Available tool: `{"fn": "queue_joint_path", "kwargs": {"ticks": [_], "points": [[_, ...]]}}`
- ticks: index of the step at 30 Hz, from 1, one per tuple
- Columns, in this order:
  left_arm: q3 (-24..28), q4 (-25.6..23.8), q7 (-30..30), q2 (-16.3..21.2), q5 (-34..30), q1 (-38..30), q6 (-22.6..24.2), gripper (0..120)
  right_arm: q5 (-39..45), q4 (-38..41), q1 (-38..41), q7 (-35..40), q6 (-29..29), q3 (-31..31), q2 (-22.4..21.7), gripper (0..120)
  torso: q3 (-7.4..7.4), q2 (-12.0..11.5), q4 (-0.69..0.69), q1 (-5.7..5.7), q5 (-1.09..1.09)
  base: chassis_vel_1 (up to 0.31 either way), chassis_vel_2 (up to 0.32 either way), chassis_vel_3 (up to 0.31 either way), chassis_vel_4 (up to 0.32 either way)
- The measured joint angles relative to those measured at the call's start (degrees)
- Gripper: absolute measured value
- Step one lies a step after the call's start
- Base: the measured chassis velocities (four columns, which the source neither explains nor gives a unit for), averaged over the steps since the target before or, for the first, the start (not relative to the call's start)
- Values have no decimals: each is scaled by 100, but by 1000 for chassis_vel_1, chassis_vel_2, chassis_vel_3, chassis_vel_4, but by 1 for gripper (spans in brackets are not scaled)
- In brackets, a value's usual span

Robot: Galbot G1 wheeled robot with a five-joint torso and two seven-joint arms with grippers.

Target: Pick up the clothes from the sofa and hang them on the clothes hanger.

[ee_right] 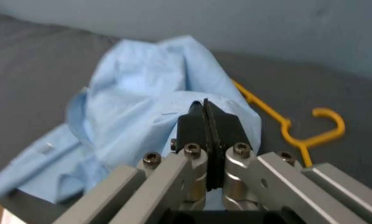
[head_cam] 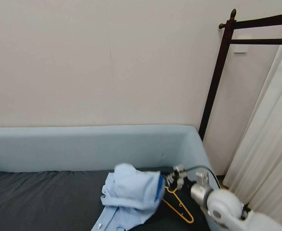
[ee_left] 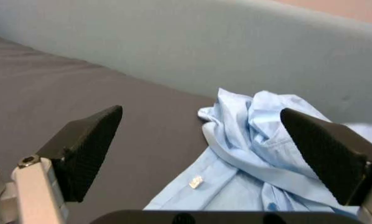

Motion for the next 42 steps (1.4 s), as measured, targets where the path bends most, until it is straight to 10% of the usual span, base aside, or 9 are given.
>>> {"fn": "queue_joint_path", "kwargs": {"ticks": [15,23,42], "points": [[-20,-13,20,14,45,124,-52,100,336,-1470,1171,632,-59,214,1256,0,0,0,5,1,-5,0,0,0,0],[9,-35,33,-23,136,170,-90,100,-1013,-2567,1044,133,169,54,1358,1,1,-1,1,2,-2,0,0,0,0],[62,-14,45,17,222,211,-184,100,-3873,-501,-1262,-267,1580,1166,9,73,-1,0,1,0,-4,0,0,0,0]]}}
